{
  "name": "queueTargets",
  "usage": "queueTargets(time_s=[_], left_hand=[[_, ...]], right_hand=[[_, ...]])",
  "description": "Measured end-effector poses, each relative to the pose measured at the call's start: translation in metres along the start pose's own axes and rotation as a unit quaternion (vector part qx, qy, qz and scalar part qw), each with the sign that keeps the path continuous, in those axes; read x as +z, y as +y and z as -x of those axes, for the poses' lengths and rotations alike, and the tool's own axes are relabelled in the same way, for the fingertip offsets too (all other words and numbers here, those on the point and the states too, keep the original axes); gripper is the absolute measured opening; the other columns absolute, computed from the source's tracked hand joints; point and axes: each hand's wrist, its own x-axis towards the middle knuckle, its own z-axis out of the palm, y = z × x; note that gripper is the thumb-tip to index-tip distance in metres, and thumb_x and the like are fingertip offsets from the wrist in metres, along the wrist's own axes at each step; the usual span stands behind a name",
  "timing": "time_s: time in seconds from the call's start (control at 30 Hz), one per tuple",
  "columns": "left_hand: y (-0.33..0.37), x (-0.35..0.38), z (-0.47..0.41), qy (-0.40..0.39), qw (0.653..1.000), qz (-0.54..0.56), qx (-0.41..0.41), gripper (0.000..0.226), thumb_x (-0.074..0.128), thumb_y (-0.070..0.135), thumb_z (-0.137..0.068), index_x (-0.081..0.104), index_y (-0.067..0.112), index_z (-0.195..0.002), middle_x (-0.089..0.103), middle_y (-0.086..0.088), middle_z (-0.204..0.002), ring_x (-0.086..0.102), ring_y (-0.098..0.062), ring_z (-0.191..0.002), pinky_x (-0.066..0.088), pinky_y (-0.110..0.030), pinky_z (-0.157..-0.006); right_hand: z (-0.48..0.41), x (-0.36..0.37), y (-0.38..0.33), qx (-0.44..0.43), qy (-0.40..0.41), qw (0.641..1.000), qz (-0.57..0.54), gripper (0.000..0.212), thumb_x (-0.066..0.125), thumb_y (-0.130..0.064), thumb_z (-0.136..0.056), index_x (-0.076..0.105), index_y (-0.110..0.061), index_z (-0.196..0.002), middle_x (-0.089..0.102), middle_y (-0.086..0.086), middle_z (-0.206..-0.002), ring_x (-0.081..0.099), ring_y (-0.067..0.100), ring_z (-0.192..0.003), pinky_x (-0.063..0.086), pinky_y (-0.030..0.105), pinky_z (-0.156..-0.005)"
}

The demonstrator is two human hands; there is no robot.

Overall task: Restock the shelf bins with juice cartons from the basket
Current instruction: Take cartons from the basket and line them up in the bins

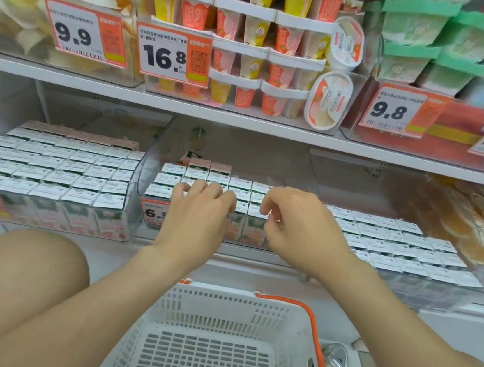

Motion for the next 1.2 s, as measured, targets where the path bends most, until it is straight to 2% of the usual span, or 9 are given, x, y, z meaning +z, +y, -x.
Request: queueTargets(time_s=[0.13, 0.2, 0.33, 0.4, 0.5, 0.7, 0.87, 1.07, 1.2], left_hand=[[0.040, -0.002, 0.009, 0.040, 0.994, 0.085, 0.061, 0.009, 0.067, 0.027, -0.089, 0.059, 0.028, -0.093, 0.056, 0.010, -0.091, 0.050, -0.022, -0.090, 0.036, -0.038, -0.081], [0.063, 0.000, 0.011, 0.043, 0.989, 0.098, 0.099, 0.007, 0.065, 0.028, -0.091, 0.059, 0.027, -0.092, 0.056, 0.010, -0.091, 0.050, -0.022, -0.090, 0.037, -0.037, -0.079], [0.114, 0.013, 0.005, 0.045, 0.979, 0.129, 0.154, 0.011, 0.069, 0.035, -0.090, 0.062, 0.027, -0.093, 0.056, 0.008, -0.093, 0.050, -0.021, -0.089, 0.034, -0.036, -0.076], [0.138, 0.023, 0.000, 0.038, 0.978, 0.116, 0.171, 0.016, 0.072, 0.041, -0.090, 0.066, 0.027, -0.096, 0.055, 0.006, -0.096, 0.050, -0.022, -0.092, 0.034, -0.036, -0.077], [0.162, 0.036, -0.012, 0.022, 0.983, 0.045, 0.176, 0.025, 0.081, 0.044, -0.083, 0.068, 0.024, -0.088, 0.054, 0.002, -0.093, 0.051, -0.026, -0.089, 0.034, -0.038, -0.076], [0.164, 0.042, -0.013, 0.016, 0.988, -0.033, 0.148, 0.038, 0.079, 0.052, -0.084, 0.067, 0.016, -0.090, 0.053, -0.002, -0.095, 0.048, -0.029, -0.089, 0.040, -0.043, -0.079], [0.162, 0.043, -0.019, 0.032, 0.988, -0.085, 0.127, 0.036, 0.081, 0.041, -0.086, 0.063, 0.010, -0.093, 0.050, -0.011, -0.105, 0.046, -0.035, -0.092, 0.038, -0.047, -0.077], [0.162, 0.047, -0.040, 0.029, 0.984, -0.131, 0.115, 0.033, 0.085, 0.032, -0.082, 0.061, 0.011, -0.091, 0.049, -0.012, -0.106, 0.042, -0.035, -0.092, 0.035, -0.048, -0.081], [0.159, 0.055, -0.049, 0.019, 0.984, -0.148, 0.096, 0.032, 0.085, 0.031, -0.083, 0.060, 0.011, -0.089, 0.047, -0.011, -0.100, 0.040, -0.034, -0.091, 0.035, -0.049, -0.081]], right_hand=[[0.036, -0.031, 0.045, 0.098, 0.041, 0.994, -0.031, 0.015, 0.044, -0.023, -0.077, 0.059, -0.024, -0.074, 0.062, -0.006, -0.065, 0.059, 0.025, -0.068, 0.055, 0.043, -0.062], [0.053, -0.044, 0.083, 0.156, 0.025, 0.987, -0.002, 0.017, 0.046, -0.018, -0.074, 0.060, -0.028, -0.073, 0.063, -0.007, -0.068, 0.061, 0.025, -0.071, 0.058, 0.043, -0.065], [0.093, -0.057, 0.147, 0.221, -0.109, 0.967, 0.068, 0.026, 0.062, -0.020, -0.067, 0.058, -0.037, -0.085, 0.062, -0.012, -0.090, 0.061, 0.017, -0.085, 0.058, 0.041, -0.074], [0.108, -0.055, 0.166, 0.209, -0.146, 0.963, 0.085, 0.028, 0.069, -0.030, -0.069, 0.060, -0.038, -0.094, 0.061, -0.012, -0.094, 0.060, 0.016, -0.089, 0.057, 0.040, -0.076], [0.117, -0.043, 0.183, 0.168, -0.126, 0.971, 0.112, 0.026, 0.074, -0.037, -0.073, 0.056, -0.037, -0.092, 0.060, -0.010, -0.095, 0.061, 0.020, -0.092, 0.052, 0.036, -0.074], [0.108, -0.027, 0.185, 0.069, -0.069, 0.957, 0.273, 0.020, 0.073, -0.026, -0.084, 0.058, -0.022, -0.097, 0.065, -0.002, -0.097, 0.066, 0.029, -0.090, 0.029, 0.034, -0.069], [0.102, -0.018, 0.187, 0.055, -0.049, 0.958, 0.277, 0.066, 0.099, -0.023, -0.047, 0.037, -0.023, -0.073, 0.058, -0.001, -0.063, 0.060, 0.028, -0.054, 0.023, 0.032, -0.059], [0.082, -0.026, 0.189, 0.071, -0.022, 0.948, 0.309, 0.040, 0.079, -0.026, -0.086, 0.040, -0.022, -0.091, 0.063, -0.001, -0.092, 0.065, 0.029, -0.088, 0.025, 0.041, -0.080], [0.068, -0.022, 0.189, 0.089, -0.034, 0.949, 0.302, 0.034, 0.074, -0.026, -0.092, 0.041, -0.020, -0.094, 0.049, -0.004, -0.088, 0.056, 0.028, -0.082, 0.021, 0.040, -0.081]])
